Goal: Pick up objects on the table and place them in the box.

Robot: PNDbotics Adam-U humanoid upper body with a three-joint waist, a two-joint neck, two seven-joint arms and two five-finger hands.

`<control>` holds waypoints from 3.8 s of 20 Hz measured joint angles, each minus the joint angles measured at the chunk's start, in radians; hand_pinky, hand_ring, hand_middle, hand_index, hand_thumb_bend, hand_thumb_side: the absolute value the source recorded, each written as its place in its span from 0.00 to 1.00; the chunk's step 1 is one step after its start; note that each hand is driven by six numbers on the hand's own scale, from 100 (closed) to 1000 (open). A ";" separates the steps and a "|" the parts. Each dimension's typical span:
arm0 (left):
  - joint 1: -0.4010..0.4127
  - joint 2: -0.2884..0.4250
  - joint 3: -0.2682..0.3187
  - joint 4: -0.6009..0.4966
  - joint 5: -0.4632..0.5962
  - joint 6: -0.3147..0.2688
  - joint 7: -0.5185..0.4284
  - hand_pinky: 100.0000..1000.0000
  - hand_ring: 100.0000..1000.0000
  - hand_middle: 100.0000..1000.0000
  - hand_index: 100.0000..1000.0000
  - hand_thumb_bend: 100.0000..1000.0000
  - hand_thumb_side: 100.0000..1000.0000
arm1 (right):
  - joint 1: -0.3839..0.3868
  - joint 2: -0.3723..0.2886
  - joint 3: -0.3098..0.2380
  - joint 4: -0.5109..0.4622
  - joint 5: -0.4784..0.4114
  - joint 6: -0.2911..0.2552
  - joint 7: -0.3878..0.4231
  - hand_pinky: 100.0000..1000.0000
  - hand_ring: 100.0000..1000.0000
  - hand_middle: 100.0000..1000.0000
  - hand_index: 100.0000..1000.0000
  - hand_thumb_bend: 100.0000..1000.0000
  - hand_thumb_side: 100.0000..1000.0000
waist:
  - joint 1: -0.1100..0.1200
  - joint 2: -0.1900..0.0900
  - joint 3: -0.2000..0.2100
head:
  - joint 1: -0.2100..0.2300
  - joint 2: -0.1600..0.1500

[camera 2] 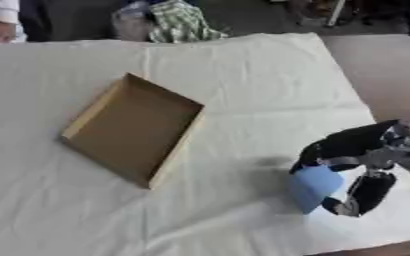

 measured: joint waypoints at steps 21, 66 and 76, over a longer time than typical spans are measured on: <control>0.000 0.000 -0.002 0.000 0.002 0.002 -0.010 0.59 0.87 0.58 0.60 0.22 0.62 | -0.260 0.004 -0.023 -0.040 -0.041 -0.028 0.023 0.93 1.00 0.80 0.80 0.00 0.16 | -0.029 -0.027 0.018 | -0.011 0.002; -0.036 -0.018 -0.026 0.000 0.039 0.006 -0.041 0.59 0.87 0.58 0.60 0.22 0.61 | -0.898 0.716 0.190 0.715 0.237 -0.133 0.090 0.90 0.97 0.81 0.78 0.00 0.27 | -0.049 -0.026 0.125 | -0.113 0.019; -0.036 -0.023 -0.026 0.000 0.039 0.007 -0.043 0.59 0.87 0.58 0.60 0.22 0.62 | -0.873 0.742 0.204 0.737 0.245 -0.139 0.083 0.90 0.99 0.87 0.80 0.00 0.35 | -0.051 -0.026 0.126 | -0.108 0.019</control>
